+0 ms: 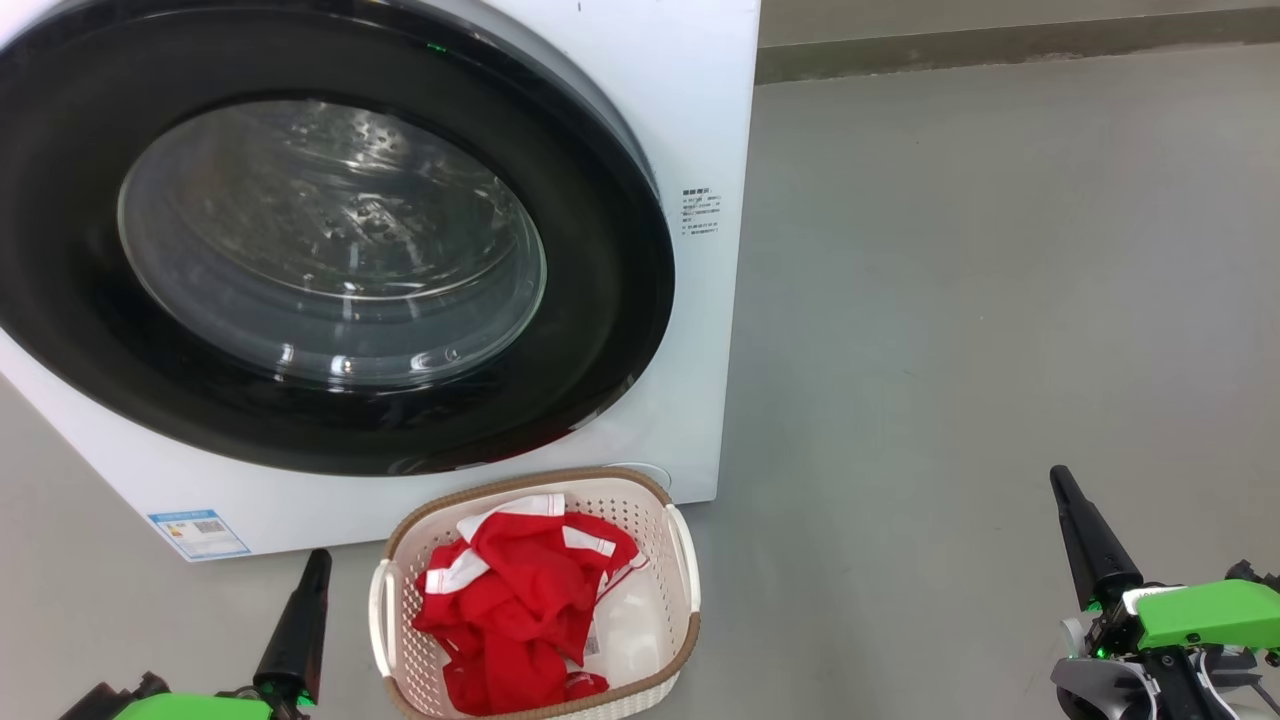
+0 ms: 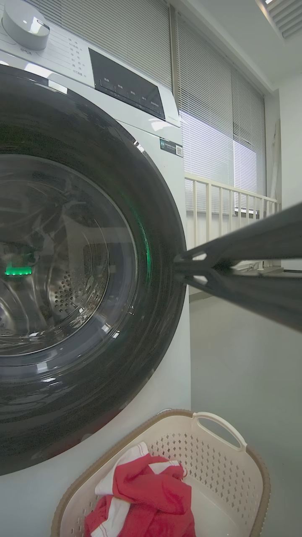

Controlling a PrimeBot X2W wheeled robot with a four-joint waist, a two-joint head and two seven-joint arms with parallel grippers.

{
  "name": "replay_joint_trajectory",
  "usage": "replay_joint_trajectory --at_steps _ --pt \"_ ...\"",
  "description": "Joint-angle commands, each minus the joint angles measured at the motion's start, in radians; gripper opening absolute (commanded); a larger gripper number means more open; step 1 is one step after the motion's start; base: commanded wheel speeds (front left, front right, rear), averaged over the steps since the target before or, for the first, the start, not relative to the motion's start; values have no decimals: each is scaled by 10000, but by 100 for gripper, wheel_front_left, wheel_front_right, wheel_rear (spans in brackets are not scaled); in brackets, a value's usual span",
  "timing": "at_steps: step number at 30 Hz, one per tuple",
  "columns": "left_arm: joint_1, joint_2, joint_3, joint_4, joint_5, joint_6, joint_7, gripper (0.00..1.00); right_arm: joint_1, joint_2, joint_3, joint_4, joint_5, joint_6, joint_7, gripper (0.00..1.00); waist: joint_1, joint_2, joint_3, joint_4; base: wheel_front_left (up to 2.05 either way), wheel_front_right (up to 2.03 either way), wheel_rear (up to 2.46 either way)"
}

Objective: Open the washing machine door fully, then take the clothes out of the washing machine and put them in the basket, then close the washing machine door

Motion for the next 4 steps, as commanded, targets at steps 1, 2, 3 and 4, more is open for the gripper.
replay_joint_trajectory --at_steps 1,2,3,4 --pt "-399 118 369 -206 -53 -69 78 0 -415 -88 124 -299 2 -7 66 0 0 0 0 0 0 0 0" --pt "-399 118 370 -206 -53 -69 78 0 -415 -88 124 -299 2 -7 66 0 0 0 0 0 0 0 0" --pt "-399 118 370 -206 -53 -69 78 0 -415 -88 124 -299 2 -7 66 0 0 0 0 0 0 0 0" --pt "-399 118 370 -206 -52 -69 78 0 -415 -87 124 -299 1 -7 66 0 0 0 0 0 0 0 0"
